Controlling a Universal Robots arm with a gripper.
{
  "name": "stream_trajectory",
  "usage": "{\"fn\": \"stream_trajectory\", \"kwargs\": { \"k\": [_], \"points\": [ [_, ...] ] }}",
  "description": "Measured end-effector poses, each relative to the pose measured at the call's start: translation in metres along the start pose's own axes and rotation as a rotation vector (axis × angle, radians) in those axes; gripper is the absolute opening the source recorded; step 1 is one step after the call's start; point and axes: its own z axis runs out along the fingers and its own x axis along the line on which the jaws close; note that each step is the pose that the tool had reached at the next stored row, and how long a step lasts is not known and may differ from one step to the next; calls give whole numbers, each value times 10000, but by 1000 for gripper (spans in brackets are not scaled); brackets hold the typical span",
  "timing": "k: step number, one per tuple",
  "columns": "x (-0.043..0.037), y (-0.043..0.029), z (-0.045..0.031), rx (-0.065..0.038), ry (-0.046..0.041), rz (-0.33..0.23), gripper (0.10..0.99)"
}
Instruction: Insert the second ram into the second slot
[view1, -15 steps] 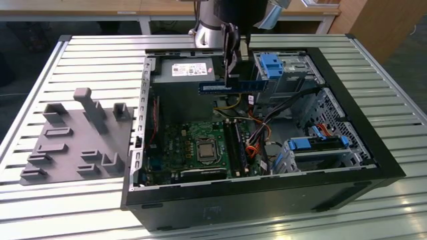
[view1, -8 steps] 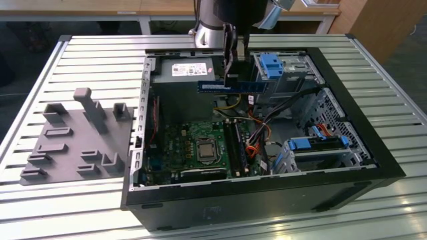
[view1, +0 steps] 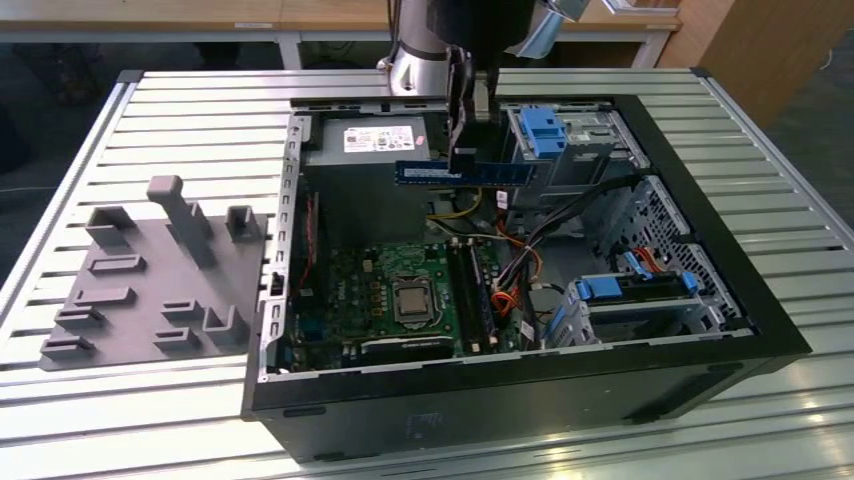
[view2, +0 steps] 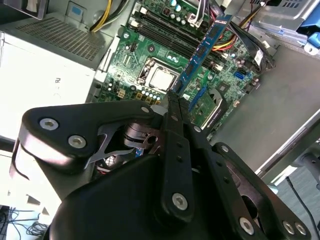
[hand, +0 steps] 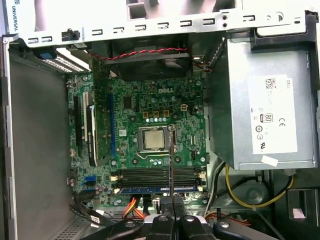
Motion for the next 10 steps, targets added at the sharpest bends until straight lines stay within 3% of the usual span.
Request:
{"fn": "stream_trajectory", "kwargs": {
  "k": [3,10],
  "points": [
    [0,0,0,-1,-2,15,118],
    [2,0,5,-91,-57,1114,118]
  ]
}}
